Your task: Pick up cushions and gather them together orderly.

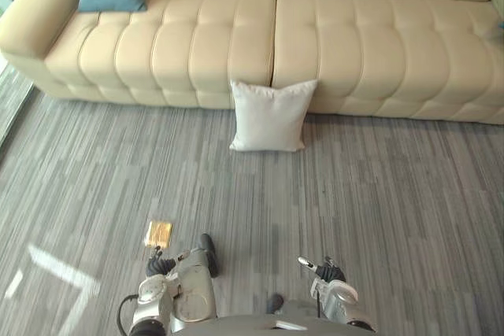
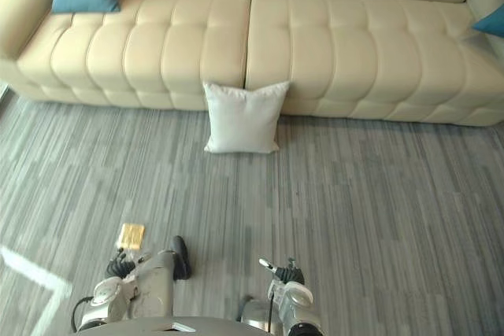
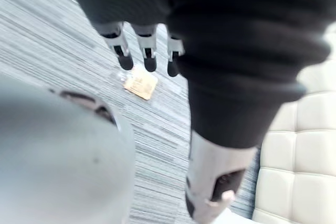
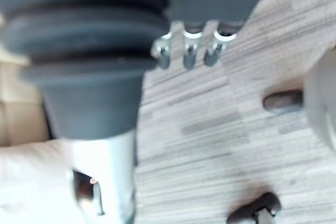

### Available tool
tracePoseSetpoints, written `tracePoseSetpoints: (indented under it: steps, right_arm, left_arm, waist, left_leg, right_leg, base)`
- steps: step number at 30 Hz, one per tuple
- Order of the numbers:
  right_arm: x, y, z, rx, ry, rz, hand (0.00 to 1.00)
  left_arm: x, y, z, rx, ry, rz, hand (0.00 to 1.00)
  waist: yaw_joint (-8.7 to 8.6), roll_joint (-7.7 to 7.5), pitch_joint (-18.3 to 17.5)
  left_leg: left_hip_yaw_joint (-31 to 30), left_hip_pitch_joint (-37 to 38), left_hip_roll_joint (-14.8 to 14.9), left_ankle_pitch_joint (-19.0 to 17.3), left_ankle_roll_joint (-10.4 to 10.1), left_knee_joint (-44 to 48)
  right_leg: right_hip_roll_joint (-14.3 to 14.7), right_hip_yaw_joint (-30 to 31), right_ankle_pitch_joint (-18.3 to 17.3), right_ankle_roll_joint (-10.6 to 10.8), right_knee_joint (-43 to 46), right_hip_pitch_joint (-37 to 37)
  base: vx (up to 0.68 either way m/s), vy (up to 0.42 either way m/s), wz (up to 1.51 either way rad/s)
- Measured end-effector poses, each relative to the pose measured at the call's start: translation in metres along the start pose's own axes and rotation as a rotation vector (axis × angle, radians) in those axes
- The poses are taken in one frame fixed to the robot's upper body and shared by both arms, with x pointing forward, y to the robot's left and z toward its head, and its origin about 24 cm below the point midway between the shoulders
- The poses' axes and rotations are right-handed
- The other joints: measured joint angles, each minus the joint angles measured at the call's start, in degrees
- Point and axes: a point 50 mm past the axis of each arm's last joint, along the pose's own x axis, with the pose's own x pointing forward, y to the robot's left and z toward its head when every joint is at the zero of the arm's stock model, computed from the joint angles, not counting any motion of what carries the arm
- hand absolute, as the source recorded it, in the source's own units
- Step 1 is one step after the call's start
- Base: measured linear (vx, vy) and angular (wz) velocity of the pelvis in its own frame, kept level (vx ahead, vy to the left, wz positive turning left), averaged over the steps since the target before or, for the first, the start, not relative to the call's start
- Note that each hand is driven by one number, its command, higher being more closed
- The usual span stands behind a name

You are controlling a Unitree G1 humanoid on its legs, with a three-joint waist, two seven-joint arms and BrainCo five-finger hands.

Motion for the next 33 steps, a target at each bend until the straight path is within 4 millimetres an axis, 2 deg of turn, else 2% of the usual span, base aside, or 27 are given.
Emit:
tracePoseSetpoints:
  steps: [1, 3, 4, 5, 6, 7, 9, 11, 14, 16, 17, 18, 19, 20, 21, 22, 23, 24, 25, 26, 27, 29, 30, 31, 32, 33]
  right_arm:
    - [-0.002, 0.006, -0.005, 0.01, 0.015, 0.012, 0.0]
    - [-0.004, 0.013, -0.011, 0.013, 0.035, 0.028, 0.0]
    - [-0.003, 0.013, -0.01, 0.012, 0.031, 0.03, 0.0]
    - [-0.003, 0.015, -0.009, -0.003, 0.023, 0.041, 0.0]
    - [-0.004, 0.016, -0.01, -0.005, 0.023, 0.046, 0.0]
    - [-0.004, 0.019, -0.008, -0.018, 0.016, 0.059, 0.0]
    - [-0.004, 0.022, -0.007, -0.024, 0.01, 0.069, 0.0]
    - [-0.003, 0.022, -0.001, -0.03, -0.015, 0.072, 0.0]
    - [0.0, 0.02, 0.004, -0.04, -0.026, 0.07, 0.0]
    - [0.002, 0.017, 0.008, -0.049, -0.034, 0.062, 0.0]
    - [0.002, 0.013, 0.008, -0.057, -0.032, 0.053, 0.0]
    - [0.005, 0.002, 0.01, -0.077, -0.026, 0.029, 0.0]
    - [0.005, -0.002, 0.011, -0.08, -0.028, 0.018, 0.0]
    - [0.006, -0.008, 0.013, -0.072, -0.033, 0.0, 0.0]
    - [0.006, -0.01, 0.013, -0.069, -0.03, -0.005, 0.0]
    - [0.006, -0.013, 0.011, -0.055, -0.026, -0.014, 0.0]
    - [0.005, -0.013, 0.01, -0.056, -0.023, -0.014, 0.0]
    - [0.004, -0.013, 0.006, -0.057, -0.008, -0.015, 0.0]
    - [0.003, -0.016, 0.003, -0.06, 0.001, -0.021, 0.0]
    - [0.003, -0.017, 0.002, -0.06, 0.003, -0.024, 0.0]
    - [0.002, -0.018, -0.001, -0.06, 0.009, -0.027, 0.0]
    - [0.001, -0.02, -0.003, -0.06, 0.018, -0.032, 0.0]
    - [0.001, -0.02, -0.004, -0.057, 0.021, -0.035, 0.0]
    - [0.001, -0.021, -0.005, -0.056, 0.023, -0.037, 0.0]
    - [0.0, -0.023, -0.006, -0.058, 0.025, -0.041, 0.0]
    - [0.0, -0.021, -0.006, -0.056, 0.026, -0.038, 0.0]
  left_arm:
    - [0.001, 0.003, -0.001, 0.013, 0.005, 0.0, 0.0]
    - [0.002, 0.01, -0.002, 0.042, 0.016, 0.005, 0.0]
    - [0.002, 0.01, -0.003, 0.052, 0.022, 0.005, 0.0]
    - [0.002, 0.011, -0.006, 0.087, 0.04, -0.004, 0.0]
    - [0.002, 0.012, -0.007, 0.095, 0.046, -0.004, 0.0]
    - [0.002, 0.015, -0.01, 0.101, 0.058, 0.0, 0.0]
    - [0.0, 0.018, -0.015, 0.103, 0.072, 0.007, 0.0]
    - [-0.001, 0.018, -0.02, 0.101, 0.094, 0.008, 0.0]
    - [-0.002, 0.017, -0.023, 0.1, 0.104, 0.006, 0.0]
    - [-0.002, 0.016, -0.025, 0.105, 0.117, 0.004, 0.0]
    - [-0.002, 0.016, -0.027, 0.113, 0.123, 0.0, 0.0]
    - [-0.003, 0.011, -0.032, 0.128, 0.149, -0.017, 0.0]
    - [-0.004, 0.007, -0.032, 0.131, 0.149, -0.032, 0.0]
    - [-0.004, -0.001, -0.031, 0.124, 0.143, -0.053, 0.0]
    - [-0.004, -0.004, -0.031, 0.122, 0.142, -0.059, 0.0]
    - [-0.004, -0.006, -0.03, 0.115, 0.137, -0.069, 0.0]
    - [-0.004, -0.007, -0.029, 0.112, 0.135, -0.074, 0.0]
    - [-0.003, -0.007, -0.026, 0.094, 0.121, -0.071, 0.0]
    - [-0.003, -0.009, -0.021, 0.063, 0.098, -0.066, 0.0]
    - [-0.003, -0.009, -0.02, 0.051, 0.091, -0.063, 0.0]
    - [-0.003, -0.008, -0.016, 0.038, 0.076, -0.056, 0.0]
    - [-0.002, -0.007, -0.014, 0.031, 0.066, -0.051, 0.0]
    - [-0.002, -0.006, -0.013, 0.028, 0.061, -0.048, 0.0]
    - [-0.002, -0.005, -0.013, 0.024, 0.06, -0.045, 0.0]
    - [-0.002, -0.005, -0.014, 0.023, 0.064, -0.043, 0.0]
    - [-0.002, -0.005, -0.014, 0.02, 0.064, -0.043, 0.0]
  waist:
    - [-0.24, -1.58, -1.25]
    - [-0.29, -3.0, -2.04]
    - [-0.42, -3.02, -2.06]
    - [-0.73, -2.62, -1.82]
    - [-0.73, -2.25, -1.59]
    - [-0.77, -2.4, -1.69]
    - [-1.02, -2.8, -1.94]
    - [-2.23, -2.84, -1.96]
    - [-2.92, -2.46, -1.95]
    - [-3.65, -2.26, -1.85]
    - [-4.13, -2.13, -1.69]
    - [-4.06, 0.02, -1.4]
    - [-3.98, 0.75, -1.52]
    - [-4.47, 1.43, -1.15]
    - [-4.58, 1.69, -1.03]
    - [-4.95, 2.06, -1.03]
    - [-5.18, 2.08, -0.98]
    - [-5.22, 2.15, -0.81]
    - [-4.65, 2.42, -0.65]
    - [-4.19, 2.42, -0.63]
    - [-3.54, 2.27, -0.54]
    - [-3.18, 2.35, -0.59]
    - [-2.9, 2.37, -0.64]
    - [-2.67, 2.36, -0.63]
    - [-2.33, 2.7, -0.88]
    - [-2.01, 2.71, -0.98]
  left_leg:
    - [1.76, 0.32, -0.58, -2.34, 0.49, 0.98]
    - [4.14, 3.22, -0.77, -6.05, 1.85, 2.59]
    - [4.2, 4.48, -0.96, -6.91, 2.0, 2.51]
    - [4.94, 8.21, -1.06, -8.94, 2.41, 2.29]
    - [5.07, 9.52, -1.07, -9.48, 2.65, 2.17]
    - [5.12, 13.1, -1.16, -10.97, 2.21, 0.59]
    - [5.12, 16.43, -1.54, -11.92, 1.52, -1.55]
    - [5.24, 21.84, -2.42, -11.7, 0.72, -5.97]
    - [5.38, 25.76, -2.31, -11.63, -1.54, -9.78]
    - [5.22, 27.86, -1.9, -12.03, -3.59, -11.94]
    - [4.7, 29.68, -1.88, -12.35, -5.86, -13.1]
    - [2.5, 32.49, -0.62, -12.12, -6.18, -15.75]
    - [1.55, 32.88, -0.5, -11.31, -5.71, -16.73]
    - [0.03, 33.61, -0.48, -9.41, -6.37, -17.7]
    - [-0.16, 34.18, -0.27, -8.59, -6.9, -17.61]
    - [-1.42, 33.51, 1.0, -7.04, -7.46, -13.5]
    - [-2.48, 32.39, 1.85, -6.73, -7.32, -10.08]
    - [-5.21, 28.96, 3.81, -5.27, -6.59, 0.05]
    - [-7.59, 22.88, 6.9, -3.16, -6.61, 16.31]
    - [-7.55, 20.96, 7.73, -3.29, -6.63, 21.11]
    - [-5.93, 16.41, 9.71, -4.02, -6.15, 30.07]
    - [-2.84, 11.79, 10.16, -6.2, -4.81, 32.1]
    - [-1.15, 10.13, 9.89, -7.32, -4.26, 29.76]
    - [-0.14, 9.5, 9.51, -7.35, -3.95, 27.04]
    - [2.5, 8.22, 9.04, -4.56, -1.68, 19.25]
    - [2.69, 8.88, 8.78, -4.77, -1.85, 19.23]
  right_leg:
    - [-1.76, 0.52, 0.01, 0.0, 3.17, -1.65]
    - [-4.34, 1.92, 1.41, 0.96, 16.51, -6.94]
    - [-4.93, 2.2, 2.54, 1.64, 20.41, -8.16]
    - [-6.13, 3.41, 4.63, 2.73, 31.54, -11.69]
    - [-6.52, 3.51, 4.51, 2.87, 35.44, -13.08]
    - [-6.69, 2.3, 3.92, 2.2, 43.04, -16.18]
    - [-6.66, 0.78, 2.63, 1.39, 47.22, -19.77]
    - [-6.43, -2.79, -0.13, 0.41, 44.57, -24.61]
    - [-5.16, -6.48, -0.21, -0.89, 33.26, -28.56]
    - [-3.93, -6.79, 3.73, -1.7, 22.36, -31.22]
    - [-3.29, -6.18, 10.87, -2.17, 15.55, -30.84]
    - [-1.09, -7.14, 14.36, -3.63, 15.43, -28.72]
    - [-0.82, -7.06, 13.12, -3.99, 16.32, -28.85]
    - [-0.99, -7.07, 9.48, -4.63, 20.09, -30.03]
    - [-1.09, -7.26, 7.88, -5.08, 21.66, -30.14]
    - [-0.51, -7.88, 5.57, -5.69, 22.14, -28.41]
    - [-0.22, -8.38, 5.09, -5.75, 21.51, -26.95]
    - [0.66, -9.0, 4.36, -5.73, 19.55, -23.46]
    - [1.73, -9.46, 3.8, -6.13, 16.67, -18.85]
    - [2.12, -9.32, 3.54, -6.3, 15.96, -17.51]
    - [2.81, -8.57, 2.67, -6.36, 14.31, -14.07]
    - [2.8, -7.48, 1.83, -6.05, 11.97, -10.46]
    - [2.45, -6.94, 2.24, -4.74, 11.25, -9.33]
    - [2.22, -6.6, 2.19, -4.56, 11.21, -8.85]
    - [2.16, -5.82, 1.11, -2.69, 12.52, -8.72]
    - [1.77, -5.37, 0.7, -2.23, 12.88, -8.57]
  base:
    - [0.58, 0.384, -0.64]
    - [0.47, 0.311, -0.56]
    - [0.37, 0.248, -0.3]
    - [0.28, 0.171, -0.11]
    - [0.38, 0.159, -0.09]
    - [0.3, 0.084, -0.04]
    - [0.3, 0.023, 0.02]
    - [0.35, -0.051, 0.14]
    - [0.31, -0.123, 0.05]
    - [0.37, -0.227, 0.11]
    - [0.53, -0.281, 0.16]
    - [0.45, -0.229, 0.11]
    - [0.42, -0.199, 0.07]
    - [0.31, -0.172, 0.02]
    - [0.47, -0.265, 0.05]
    - [0.41, -0.241, 0.06]
    - [0.4, -0.24, 0.22]
    - [0.41, -0.207, 0.24]
    - [0.32, -0.15, 0.11]
    - [0.34, -0.076, -0.15]
    - [0.21, -0.014, -0.26]
    - [0.29, 0.033, -0.31]
    - [0.28, 0.09, -0.33]
    - [0.3, 0.133, -0.36]
    - [0.27, 0.129, -0.28]
    - [0.34, 0.154, -0.06]
